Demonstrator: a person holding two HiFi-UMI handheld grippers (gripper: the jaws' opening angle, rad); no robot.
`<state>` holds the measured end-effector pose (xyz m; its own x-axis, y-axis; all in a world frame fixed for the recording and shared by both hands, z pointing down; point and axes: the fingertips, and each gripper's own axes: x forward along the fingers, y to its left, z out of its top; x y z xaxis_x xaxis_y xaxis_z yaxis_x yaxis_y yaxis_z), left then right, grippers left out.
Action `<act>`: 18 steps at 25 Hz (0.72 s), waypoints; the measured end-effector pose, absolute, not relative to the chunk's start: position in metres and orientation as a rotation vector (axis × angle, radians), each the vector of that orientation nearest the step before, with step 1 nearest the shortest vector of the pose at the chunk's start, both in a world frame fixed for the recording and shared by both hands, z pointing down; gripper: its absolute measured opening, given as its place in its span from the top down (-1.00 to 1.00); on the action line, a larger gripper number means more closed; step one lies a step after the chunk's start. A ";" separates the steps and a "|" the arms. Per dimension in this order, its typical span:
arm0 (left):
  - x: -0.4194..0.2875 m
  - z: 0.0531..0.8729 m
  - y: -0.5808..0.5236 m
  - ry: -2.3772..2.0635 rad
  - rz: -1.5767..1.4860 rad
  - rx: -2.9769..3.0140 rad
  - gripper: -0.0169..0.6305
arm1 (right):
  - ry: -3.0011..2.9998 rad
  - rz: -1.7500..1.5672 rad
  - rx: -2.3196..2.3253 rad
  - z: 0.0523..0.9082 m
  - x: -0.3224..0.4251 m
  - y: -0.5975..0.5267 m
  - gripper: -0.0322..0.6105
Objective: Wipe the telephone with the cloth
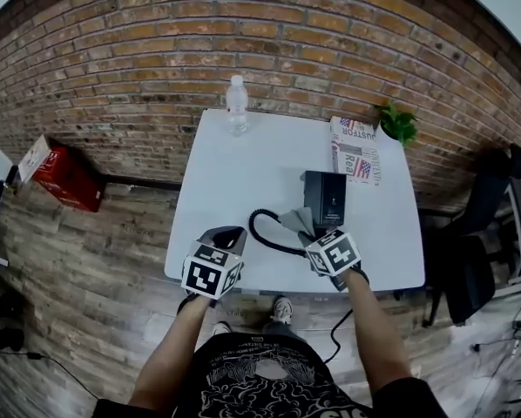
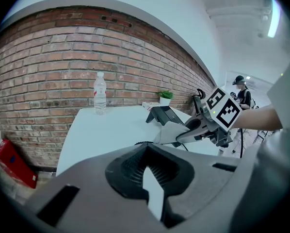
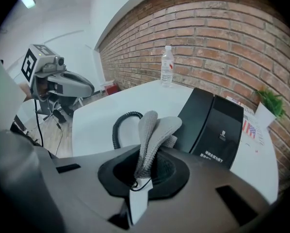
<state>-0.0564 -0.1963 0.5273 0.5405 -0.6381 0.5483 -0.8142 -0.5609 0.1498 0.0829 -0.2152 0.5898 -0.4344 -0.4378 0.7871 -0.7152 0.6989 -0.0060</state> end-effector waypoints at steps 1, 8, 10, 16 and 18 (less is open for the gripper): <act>-0.056 0.527 -0.195 -1.186 0.624 2.395 0.93 | -2.094 0.440 0.885 0.591 0.083 -0.212 0.87; -0.057 0.529 -0.188 -1.159 0.644 2.410 0.93 | -2.089 0.476 0.949 0.600 0.080 -0.197 0.87; -0.055 0.529 -0.187 -1.153 0.646 2.413 0.93 | -2.106 0.484 0.988 0.594 0.082 -0.198 0.87; -0.047 0.523 -0.193 -1.155 0.633 2.423 0.93 | -2.199 0.507 1.132 0.553 0.093 -0.208 0.87; -0.044 0.517 -0.198 -1.166 0.627 2.428 0.93 | -2.232 0.507 1.183 0.535 0.099 -0.213 0.87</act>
